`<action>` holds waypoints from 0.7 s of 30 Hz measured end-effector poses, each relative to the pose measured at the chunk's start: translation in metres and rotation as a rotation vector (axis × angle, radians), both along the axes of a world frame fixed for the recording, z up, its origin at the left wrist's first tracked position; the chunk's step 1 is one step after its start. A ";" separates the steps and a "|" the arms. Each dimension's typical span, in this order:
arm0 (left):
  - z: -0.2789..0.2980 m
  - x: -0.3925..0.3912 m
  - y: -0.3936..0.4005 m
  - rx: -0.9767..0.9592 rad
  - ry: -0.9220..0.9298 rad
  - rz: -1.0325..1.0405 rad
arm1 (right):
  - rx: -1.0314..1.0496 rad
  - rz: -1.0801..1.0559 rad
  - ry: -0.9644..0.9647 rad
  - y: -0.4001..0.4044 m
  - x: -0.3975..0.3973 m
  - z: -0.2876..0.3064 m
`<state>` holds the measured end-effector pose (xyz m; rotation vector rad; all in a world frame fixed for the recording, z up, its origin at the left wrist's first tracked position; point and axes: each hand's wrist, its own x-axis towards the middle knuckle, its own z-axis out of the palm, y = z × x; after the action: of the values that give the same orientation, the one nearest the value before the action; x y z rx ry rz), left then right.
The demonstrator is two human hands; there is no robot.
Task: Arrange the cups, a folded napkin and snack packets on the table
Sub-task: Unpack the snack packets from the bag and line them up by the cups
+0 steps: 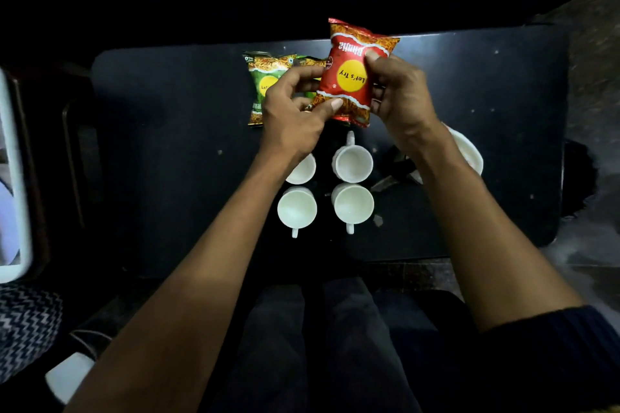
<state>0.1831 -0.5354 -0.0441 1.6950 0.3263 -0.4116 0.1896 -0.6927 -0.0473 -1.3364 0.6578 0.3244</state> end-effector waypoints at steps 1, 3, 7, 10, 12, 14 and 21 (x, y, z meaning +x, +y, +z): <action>-0.002 0.000 -0.004 0.002 0.003 0.012 | 0.006 0.001 -0.001 -0.004 0.000 -0.001; -0.005 0.001 -0.009 0.007 0.014 0.022 | 0.020 0.021 -0.014 -0.011 -0.002 -0.001; -0.009 0.006 -0.014 0.002 0.030 0.014 | -0.090 0.010 -0.055 -0.024 -0.004 -0.001; -0.010 0.013 -0.015 -0.009 0.048 -0.021 | -0.271 0.116 -0.124 -0.038 0.000 0.000; -0.011 0.019 -0.015 -0.006 0.031 -0.045 | -0.285 0.198 -0.098 -0.046 0.007 0.002; -0.011 0.025 -0.016 -0.001 -0.002 -0.028 | -0.305 0.287 -0.031 -0.054 0.015 0.005; -0.009 0.046 -0.029 -0.189 0.328 0.261 | -0.209 0.252 0.093 -0.052 0.021 0.001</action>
<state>0.2291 -0.5639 -0.0533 1.3773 0.7176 -0.5091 0.2107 -0.7447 -0.0465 -1.6162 0.6134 0.5349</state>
